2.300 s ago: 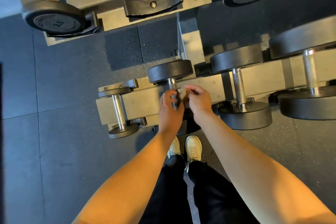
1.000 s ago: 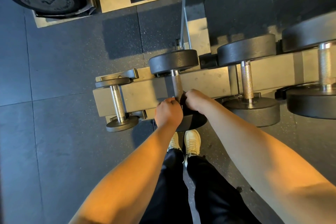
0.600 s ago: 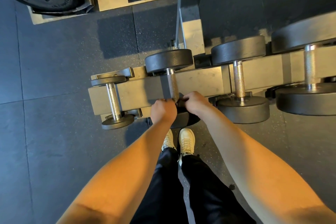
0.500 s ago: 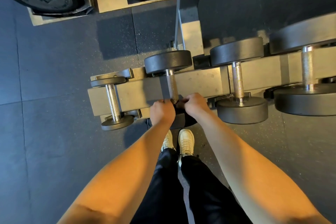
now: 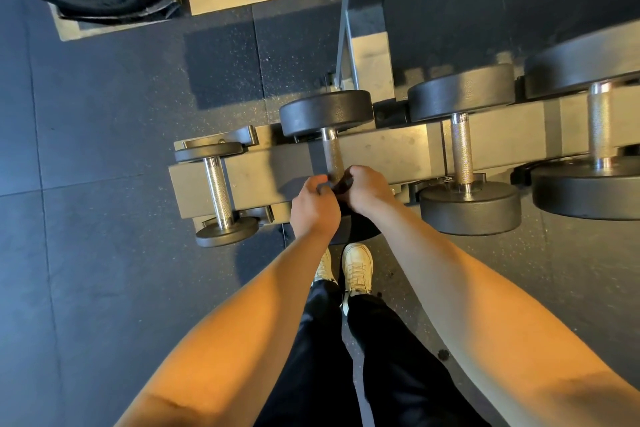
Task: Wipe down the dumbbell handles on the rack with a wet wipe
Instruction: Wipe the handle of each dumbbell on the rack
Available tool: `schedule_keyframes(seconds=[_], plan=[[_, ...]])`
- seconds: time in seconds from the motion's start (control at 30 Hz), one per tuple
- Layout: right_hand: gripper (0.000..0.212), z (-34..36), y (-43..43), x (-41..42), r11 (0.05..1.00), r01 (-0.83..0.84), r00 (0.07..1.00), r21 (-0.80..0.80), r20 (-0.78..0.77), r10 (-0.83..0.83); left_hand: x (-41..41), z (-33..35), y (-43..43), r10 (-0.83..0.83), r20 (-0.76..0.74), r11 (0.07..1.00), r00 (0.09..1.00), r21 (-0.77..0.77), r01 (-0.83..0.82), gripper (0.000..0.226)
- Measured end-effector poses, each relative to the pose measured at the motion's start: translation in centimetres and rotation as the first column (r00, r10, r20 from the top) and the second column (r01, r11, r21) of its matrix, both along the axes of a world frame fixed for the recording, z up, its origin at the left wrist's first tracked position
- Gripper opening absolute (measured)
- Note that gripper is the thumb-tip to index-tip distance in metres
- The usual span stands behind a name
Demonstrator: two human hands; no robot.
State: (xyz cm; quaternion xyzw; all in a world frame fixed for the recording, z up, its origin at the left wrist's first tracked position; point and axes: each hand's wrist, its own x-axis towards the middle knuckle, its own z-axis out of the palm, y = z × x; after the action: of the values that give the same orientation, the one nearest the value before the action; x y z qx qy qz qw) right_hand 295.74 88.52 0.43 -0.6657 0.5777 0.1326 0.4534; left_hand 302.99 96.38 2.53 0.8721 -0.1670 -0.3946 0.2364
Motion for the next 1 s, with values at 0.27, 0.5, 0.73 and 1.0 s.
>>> schedule_keyframes(seconds=[0.27, 0.5, 0.73, 1.0], plan=[[0.012, 2.1, 0.4, -1.4, 0.961, 0.125, 0.992, -0.246, 0.063, -0.113, 0.0, 0.2, 0.0, -0.037, 0.008, 0.999, 0.999, -0.012, 0.037, 0.036], [0.013, 2.4, -1.8, 2.3, 0.852, 0.462, 0.833, -0.247, 0.449, -0.322, 0.1, 0.2, 0.0, -0.017, -0.005, 0.999, 1.000, -0.037, 0.016, 0.038], [0.006, 1.1, 1.8, -0.2, 0.919, 0.245, 0.949, -0.309, 0.269, -0.163, -0.1, 0.3, 0.1, 0.010, 0.003, 0.999, 1.000, -0.051, -0.010, 0.036], [0.019, 3.0, -1.2, 2.8, 0.807, 0.520, 0.813, -0.279, 0.451, -0.367, 0.1, 0.3, 0.2, 0.008, -0.017, 0.999, 1.000, -0.044, -0.009, 0.042]])
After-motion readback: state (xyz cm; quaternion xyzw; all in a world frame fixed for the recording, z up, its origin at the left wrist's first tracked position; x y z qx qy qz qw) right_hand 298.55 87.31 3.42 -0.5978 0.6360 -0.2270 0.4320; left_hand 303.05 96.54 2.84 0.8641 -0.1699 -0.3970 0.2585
